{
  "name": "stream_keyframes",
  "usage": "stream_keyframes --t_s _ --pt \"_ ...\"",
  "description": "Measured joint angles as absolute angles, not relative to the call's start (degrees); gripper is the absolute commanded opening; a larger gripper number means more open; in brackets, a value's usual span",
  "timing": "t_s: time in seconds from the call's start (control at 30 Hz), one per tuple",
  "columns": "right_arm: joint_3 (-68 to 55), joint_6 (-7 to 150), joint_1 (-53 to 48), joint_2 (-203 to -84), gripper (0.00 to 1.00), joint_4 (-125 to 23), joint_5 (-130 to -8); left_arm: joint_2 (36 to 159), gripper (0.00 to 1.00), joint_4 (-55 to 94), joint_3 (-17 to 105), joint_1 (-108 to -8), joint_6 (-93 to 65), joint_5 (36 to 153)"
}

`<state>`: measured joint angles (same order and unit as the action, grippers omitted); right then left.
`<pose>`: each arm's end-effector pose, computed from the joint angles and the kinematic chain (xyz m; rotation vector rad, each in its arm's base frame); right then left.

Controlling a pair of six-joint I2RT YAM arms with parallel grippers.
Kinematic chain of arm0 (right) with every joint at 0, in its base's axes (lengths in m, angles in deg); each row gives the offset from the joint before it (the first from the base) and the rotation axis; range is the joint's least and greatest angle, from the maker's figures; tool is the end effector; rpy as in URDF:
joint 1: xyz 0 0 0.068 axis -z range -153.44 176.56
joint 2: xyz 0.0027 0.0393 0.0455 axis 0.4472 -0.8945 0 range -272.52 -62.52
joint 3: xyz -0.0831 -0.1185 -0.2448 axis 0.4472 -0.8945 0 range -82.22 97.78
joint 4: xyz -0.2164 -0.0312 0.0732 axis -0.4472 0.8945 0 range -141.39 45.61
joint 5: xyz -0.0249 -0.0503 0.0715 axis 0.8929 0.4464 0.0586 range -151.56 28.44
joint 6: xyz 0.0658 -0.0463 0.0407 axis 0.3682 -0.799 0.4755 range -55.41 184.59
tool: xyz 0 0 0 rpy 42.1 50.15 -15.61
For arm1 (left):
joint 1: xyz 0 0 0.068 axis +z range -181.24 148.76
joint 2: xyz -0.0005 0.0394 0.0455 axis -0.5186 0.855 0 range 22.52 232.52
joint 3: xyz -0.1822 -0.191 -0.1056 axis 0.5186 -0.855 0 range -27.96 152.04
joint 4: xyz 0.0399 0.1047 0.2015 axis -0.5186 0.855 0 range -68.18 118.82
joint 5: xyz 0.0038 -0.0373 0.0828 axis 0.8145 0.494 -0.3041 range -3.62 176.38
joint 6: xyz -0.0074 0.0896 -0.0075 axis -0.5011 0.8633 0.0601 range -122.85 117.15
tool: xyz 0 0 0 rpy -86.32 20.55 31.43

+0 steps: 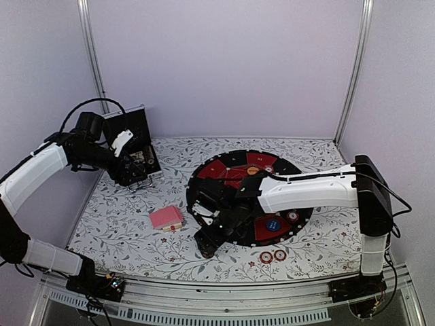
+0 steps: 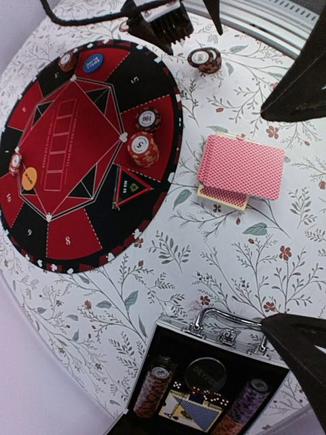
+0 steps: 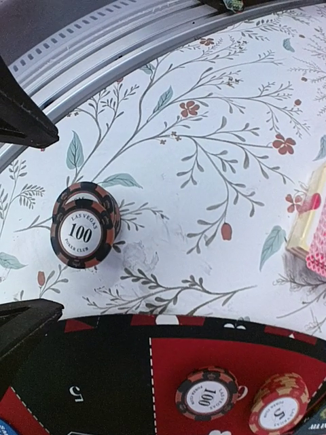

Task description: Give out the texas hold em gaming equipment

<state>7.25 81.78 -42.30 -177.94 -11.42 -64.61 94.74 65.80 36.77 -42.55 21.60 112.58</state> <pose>0.1466 0.3916 0.1831 -1.2491 2.5428 0.4677 0.2330 -0.0828 0.2936 0.9183 2.2139 -0.4567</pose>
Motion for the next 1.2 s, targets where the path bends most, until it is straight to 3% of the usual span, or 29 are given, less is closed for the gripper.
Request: stream_keyframes --t_s 0.23,0.57,1.2 --pt "7.8 81.3 -42.8 -180.9 0.87 -11.4 -66.0 94.4 1.00 65.9 36.8 -42.5 21.5 112.4" --pt "10.7 80.0 -43.4 -183.8 0.75 -11.1 -66.6 94.4 1.00 65.9 36.8 -42.5 21.5 112.4" --pt "12.0 78.8 -44.0 -186.2 0.62 -9.8 -64.2 94.4 1.00 65.9 37.2 -42.5 21.1 112.4"
